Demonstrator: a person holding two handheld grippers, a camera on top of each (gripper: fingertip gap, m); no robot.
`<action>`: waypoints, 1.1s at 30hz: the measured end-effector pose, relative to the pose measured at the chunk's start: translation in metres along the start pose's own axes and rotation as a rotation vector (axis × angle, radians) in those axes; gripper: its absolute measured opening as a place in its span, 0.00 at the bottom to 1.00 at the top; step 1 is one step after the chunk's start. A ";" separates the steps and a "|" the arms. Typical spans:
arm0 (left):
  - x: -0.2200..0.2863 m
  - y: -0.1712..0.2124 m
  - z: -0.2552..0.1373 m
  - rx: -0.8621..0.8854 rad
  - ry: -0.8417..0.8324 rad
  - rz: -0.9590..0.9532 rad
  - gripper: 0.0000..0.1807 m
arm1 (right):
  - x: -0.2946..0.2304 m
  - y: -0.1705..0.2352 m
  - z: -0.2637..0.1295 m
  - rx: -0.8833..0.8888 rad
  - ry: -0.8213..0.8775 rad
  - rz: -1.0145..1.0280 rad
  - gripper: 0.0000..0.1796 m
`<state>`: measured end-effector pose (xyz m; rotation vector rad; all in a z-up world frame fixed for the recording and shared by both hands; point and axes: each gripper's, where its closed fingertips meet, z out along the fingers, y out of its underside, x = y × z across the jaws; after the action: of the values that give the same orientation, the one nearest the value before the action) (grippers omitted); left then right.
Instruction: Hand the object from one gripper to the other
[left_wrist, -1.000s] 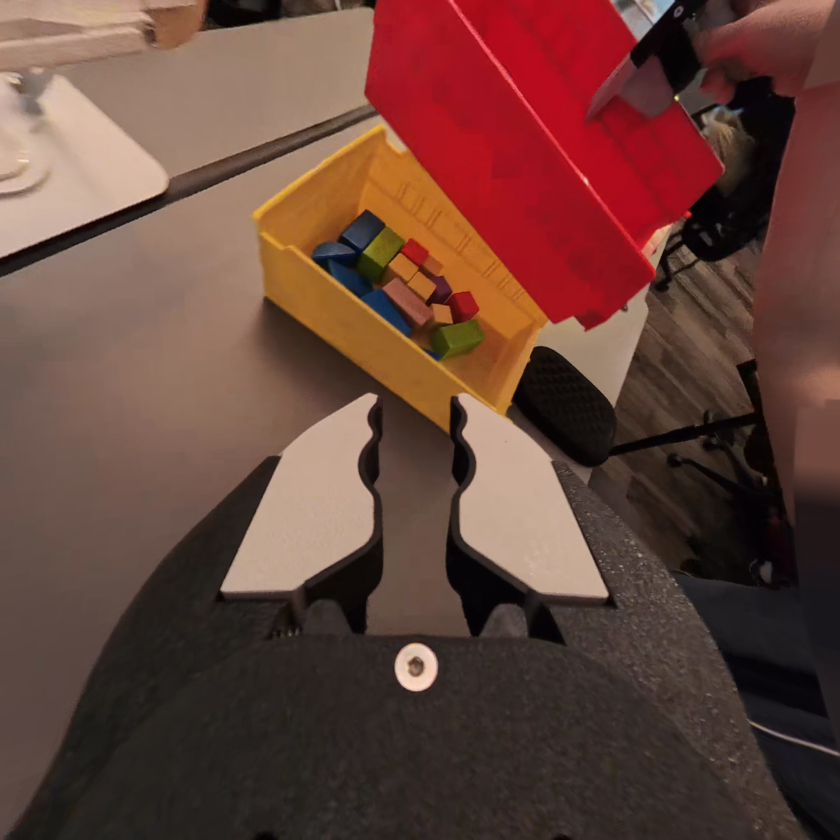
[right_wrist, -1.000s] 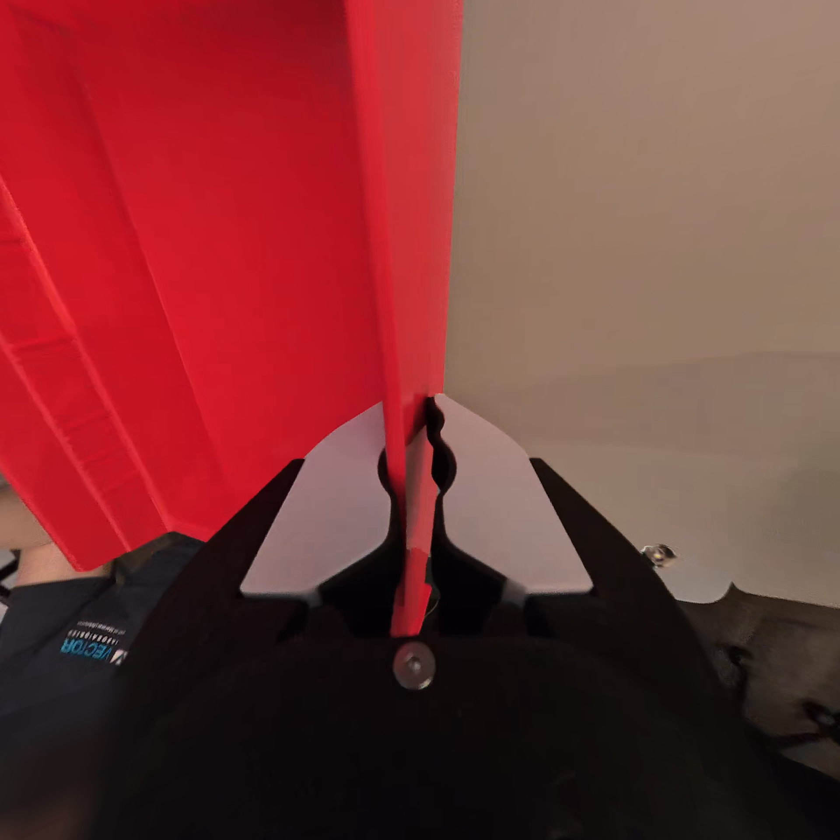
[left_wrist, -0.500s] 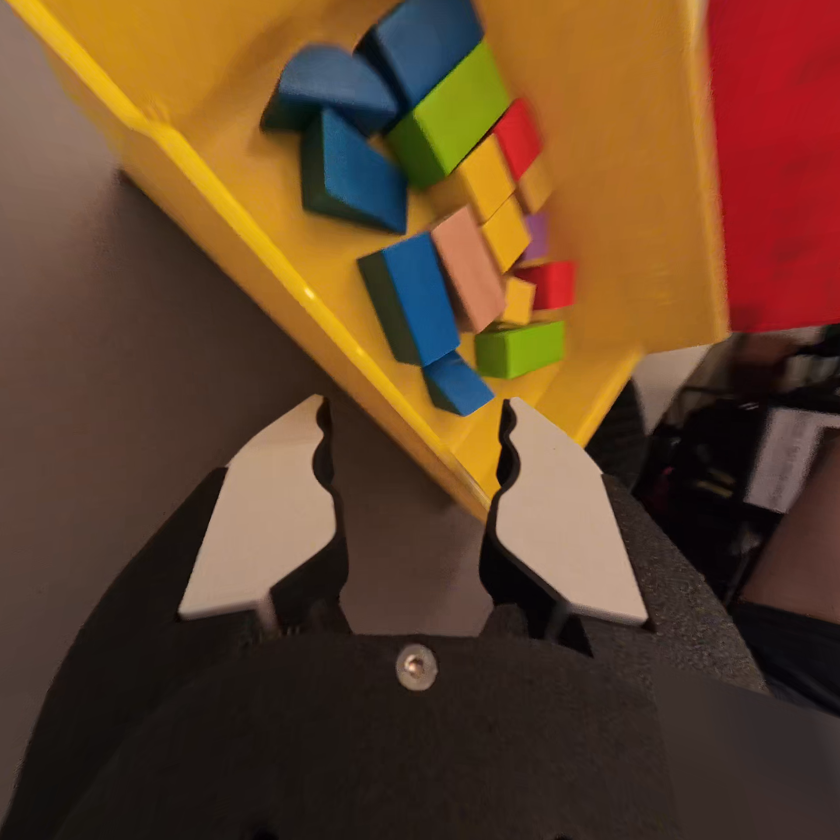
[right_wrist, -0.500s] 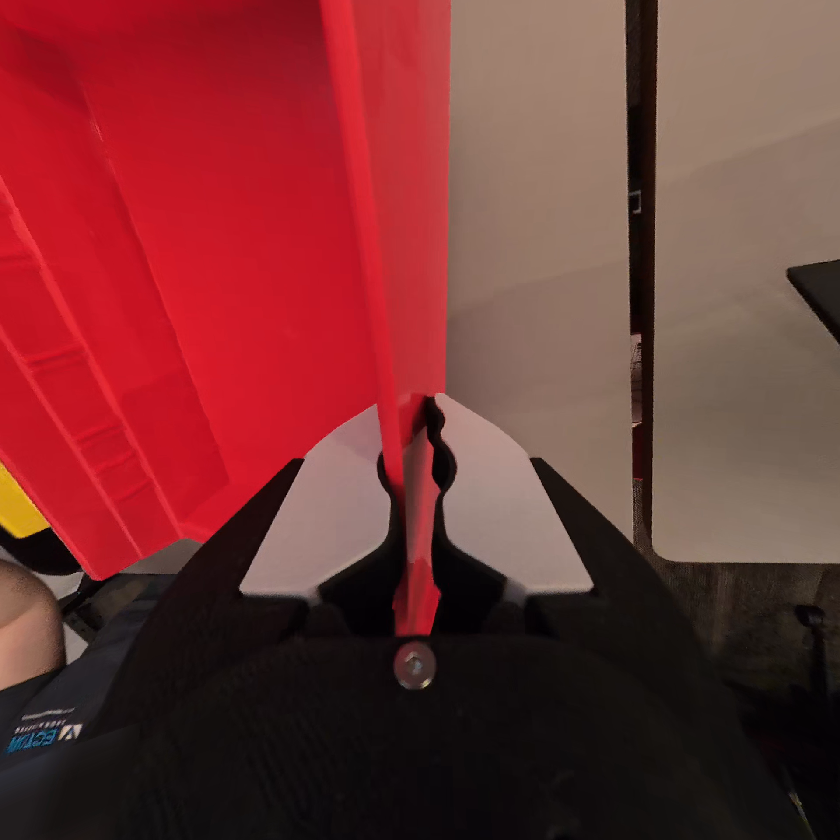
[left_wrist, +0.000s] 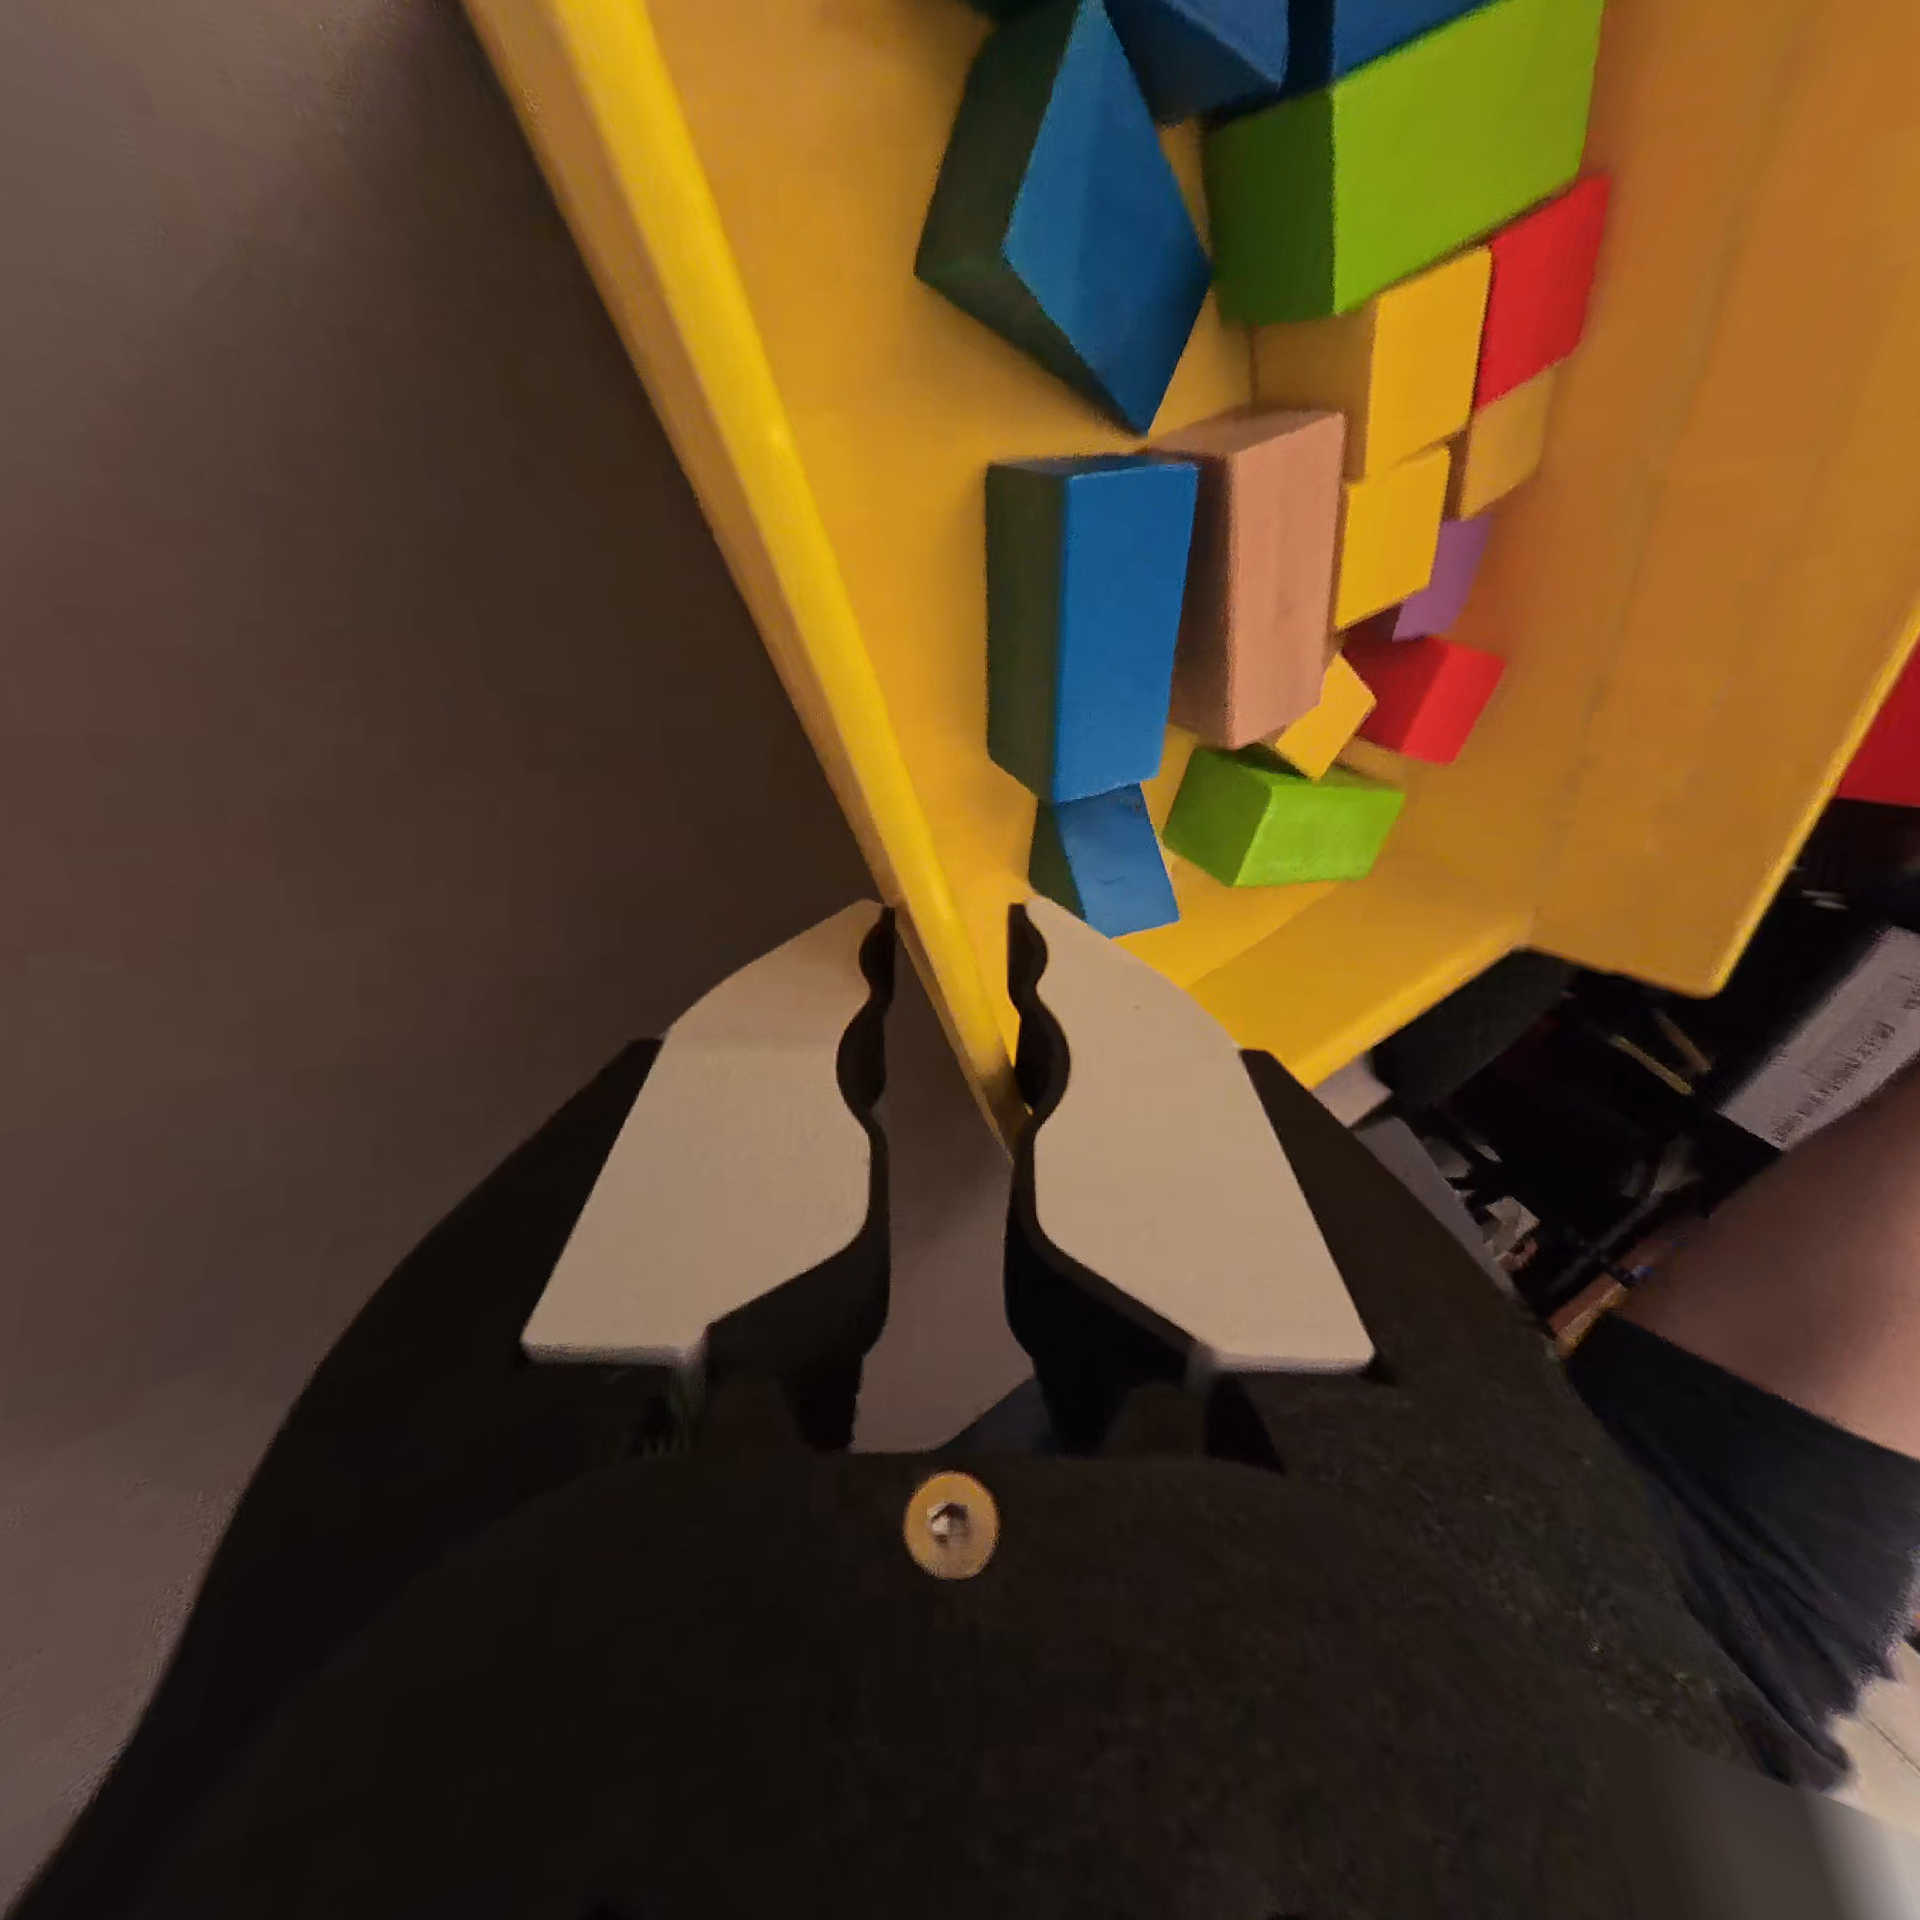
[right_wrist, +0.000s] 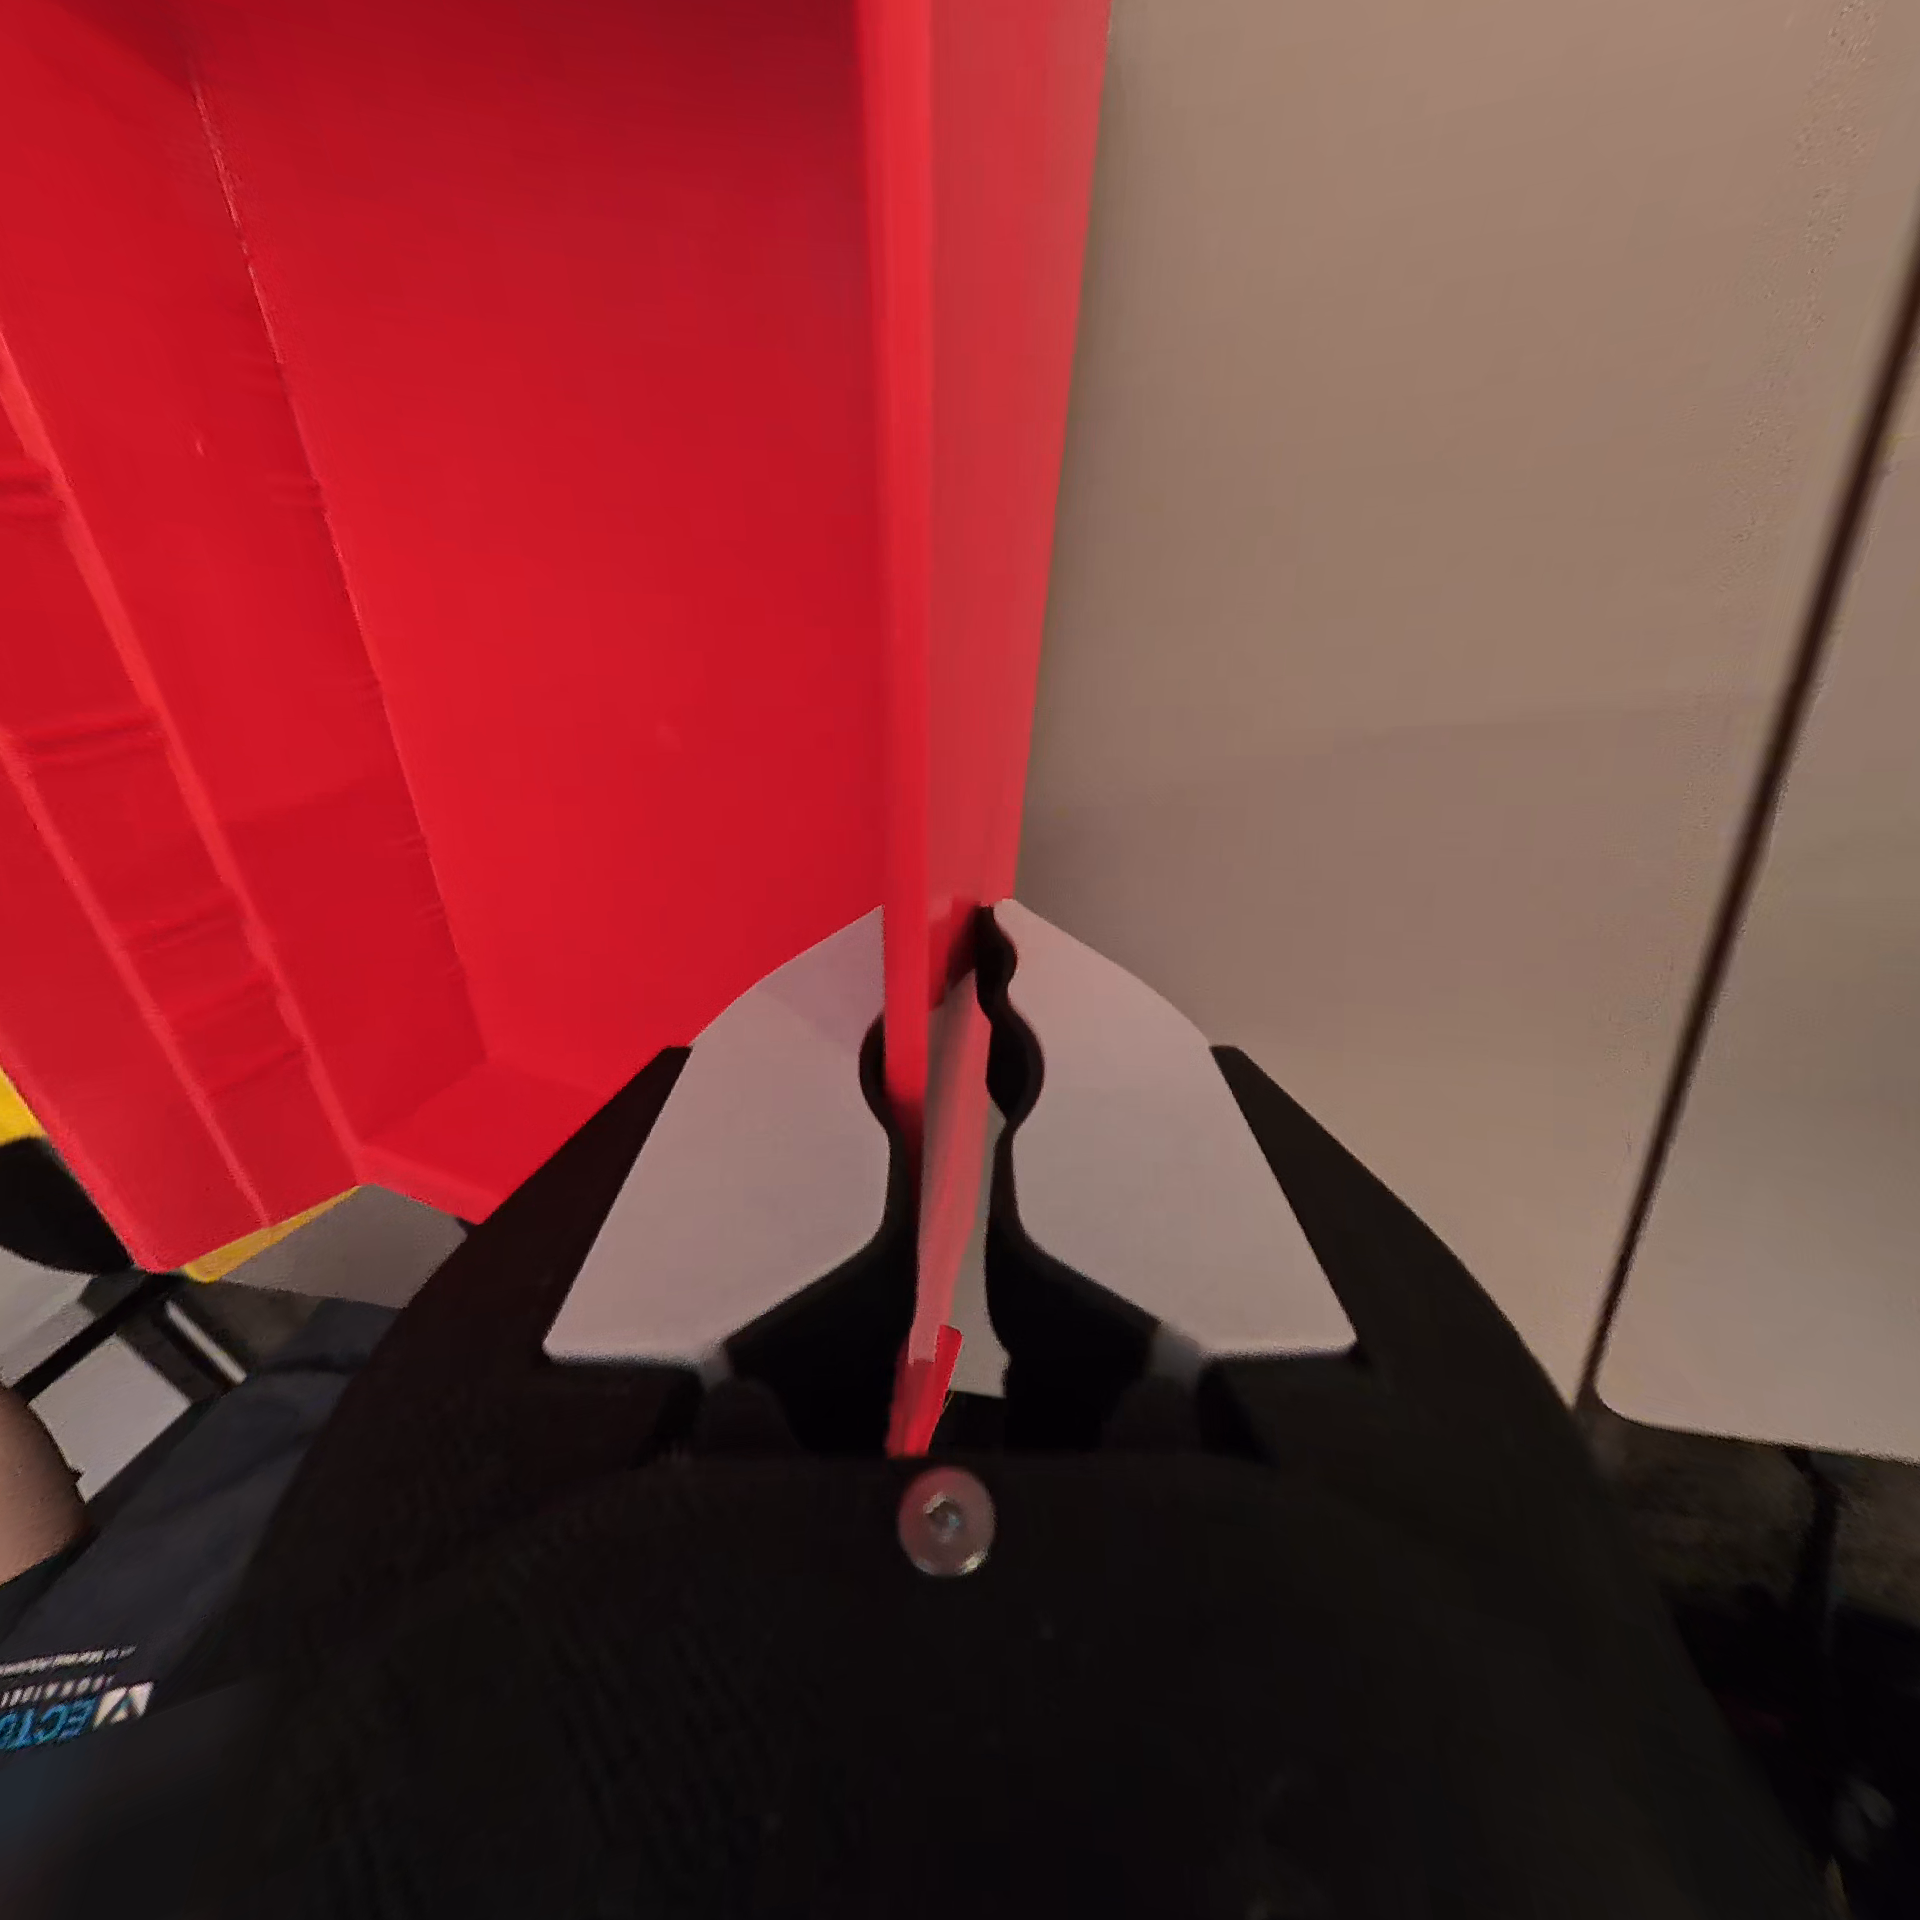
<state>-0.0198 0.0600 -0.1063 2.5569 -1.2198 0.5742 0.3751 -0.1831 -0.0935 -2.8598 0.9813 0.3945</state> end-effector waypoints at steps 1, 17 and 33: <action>-0.011 0.002 -0.005 0.008 -0.030 0.004 0.10 | -0.007 0.000 0.006 -0.006 -0.023 -0.009 0.06; -0.197 0.068 -0.096 0.243 -0.095 -0.248 0.08 | -0.114 -0.012 0.065 0.000 -0.087 -0.174 0.05; -0.258 0.099 -0.127 0.421 0.014 -0.296 0.12 | -0.155 -0.001 0.069 0.016 -0.159 -0.157 0.11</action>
<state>-0.2760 0.2247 -0.1038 2.9937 -0.7516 0.8509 0.2428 -0.0793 -0.1181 -2.8130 0.7239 0.5849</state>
